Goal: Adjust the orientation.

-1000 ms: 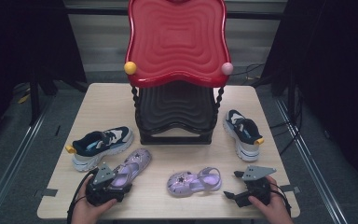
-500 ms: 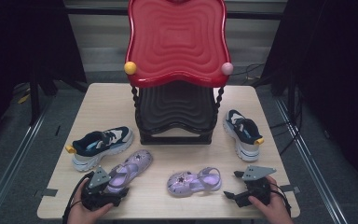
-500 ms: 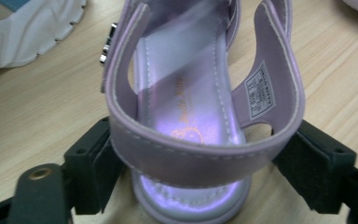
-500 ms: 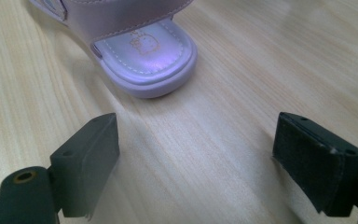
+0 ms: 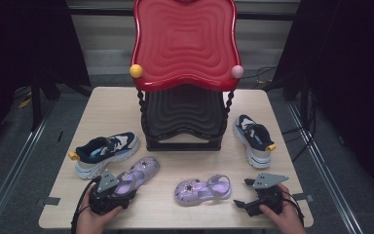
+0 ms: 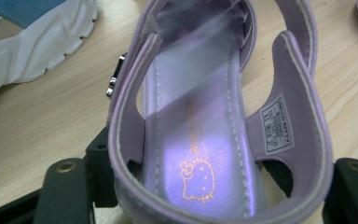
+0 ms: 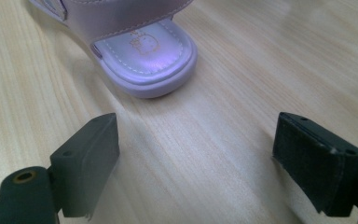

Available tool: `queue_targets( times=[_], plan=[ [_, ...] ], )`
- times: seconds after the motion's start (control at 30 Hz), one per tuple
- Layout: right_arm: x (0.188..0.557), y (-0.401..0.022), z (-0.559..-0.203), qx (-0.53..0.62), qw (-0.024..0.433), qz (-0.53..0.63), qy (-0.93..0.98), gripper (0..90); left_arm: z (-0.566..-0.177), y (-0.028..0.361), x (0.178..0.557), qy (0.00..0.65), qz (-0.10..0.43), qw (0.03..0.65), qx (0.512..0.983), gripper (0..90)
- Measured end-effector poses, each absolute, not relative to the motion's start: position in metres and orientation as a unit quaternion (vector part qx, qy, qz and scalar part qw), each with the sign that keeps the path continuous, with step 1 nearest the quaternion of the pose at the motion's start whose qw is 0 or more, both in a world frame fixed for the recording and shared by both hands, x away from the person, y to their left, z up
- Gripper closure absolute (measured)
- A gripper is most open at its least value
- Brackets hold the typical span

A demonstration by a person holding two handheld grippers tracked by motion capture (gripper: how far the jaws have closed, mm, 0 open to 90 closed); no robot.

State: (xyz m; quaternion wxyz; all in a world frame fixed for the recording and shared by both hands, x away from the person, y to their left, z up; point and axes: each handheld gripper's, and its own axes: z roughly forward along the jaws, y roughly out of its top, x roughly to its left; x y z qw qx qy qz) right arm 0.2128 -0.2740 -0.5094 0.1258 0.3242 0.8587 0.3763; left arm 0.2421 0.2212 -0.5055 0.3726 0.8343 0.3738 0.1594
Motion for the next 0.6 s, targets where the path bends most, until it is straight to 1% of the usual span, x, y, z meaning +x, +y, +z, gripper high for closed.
queue_targets(
  times=[0.1,0.5,0.6],
  plan=[
    [0.213,-0.274,-0.509,0.324,0.126,0.376,0.859,13.8,-0.505,0.223,0.242,0.371,0.16,0.374,0.835,36.2],
    [0.213,-0.274,-0.509,0.324,0.126,0.376,0.859,13.9,-0.501,0.224,0.239,0.369,0.163,0.376,0.834,37.2],
    [0.213,-0.274,-0.509,0.324,0.126,0.376,0.859,13.9,-0.495,0.223,0.236,0.368,0.162,0.388,0.83,37.2]
  ],
)
